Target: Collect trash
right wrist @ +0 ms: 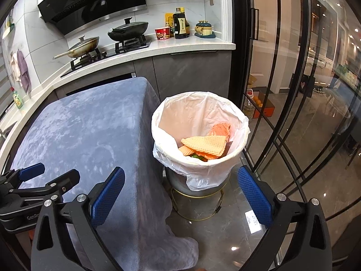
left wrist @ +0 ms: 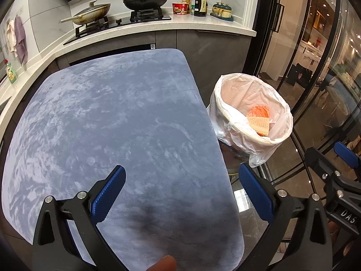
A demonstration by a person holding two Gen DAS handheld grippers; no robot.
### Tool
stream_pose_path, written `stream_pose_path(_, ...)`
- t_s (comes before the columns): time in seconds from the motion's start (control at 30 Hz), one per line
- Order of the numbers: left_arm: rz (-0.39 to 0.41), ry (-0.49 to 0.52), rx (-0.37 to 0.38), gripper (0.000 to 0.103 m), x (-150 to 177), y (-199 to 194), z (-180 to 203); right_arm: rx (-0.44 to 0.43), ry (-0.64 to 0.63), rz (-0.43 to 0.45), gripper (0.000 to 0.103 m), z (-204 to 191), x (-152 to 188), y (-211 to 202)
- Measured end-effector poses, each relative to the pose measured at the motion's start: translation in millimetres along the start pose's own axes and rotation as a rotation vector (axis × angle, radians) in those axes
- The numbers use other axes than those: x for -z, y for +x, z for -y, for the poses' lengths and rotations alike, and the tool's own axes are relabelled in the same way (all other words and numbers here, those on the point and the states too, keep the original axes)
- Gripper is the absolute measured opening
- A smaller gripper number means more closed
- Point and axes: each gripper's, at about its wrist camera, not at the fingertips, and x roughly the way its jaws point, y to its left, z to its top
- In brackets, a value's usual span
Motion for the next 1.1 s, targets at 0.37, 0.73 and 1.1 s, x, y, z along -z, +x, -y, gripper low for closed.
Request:
stream_pose_path(0.37, 0.003, -0.016, -0.016, 0.096, 1.3, -0.1, 0.1, -0.01, -0.02, -0.015, 0.097, -3.1, 1.1, 3.4)
stream_pose_path(0.73, 0.002, -0.026, -0.014, 0.096, 2.5, -2.1, -0.8, 0.007, -0.045, -0.005, 0.097, -10.0, 3.9, 0.0)
stream_pose_path(1.1, 0.001, -0.013, 0.003, 0.096, 3.1, -7.8, 6.2, 0.026, -0.04, 0.007, 0.097, -1.7, 4.1, -7.1)
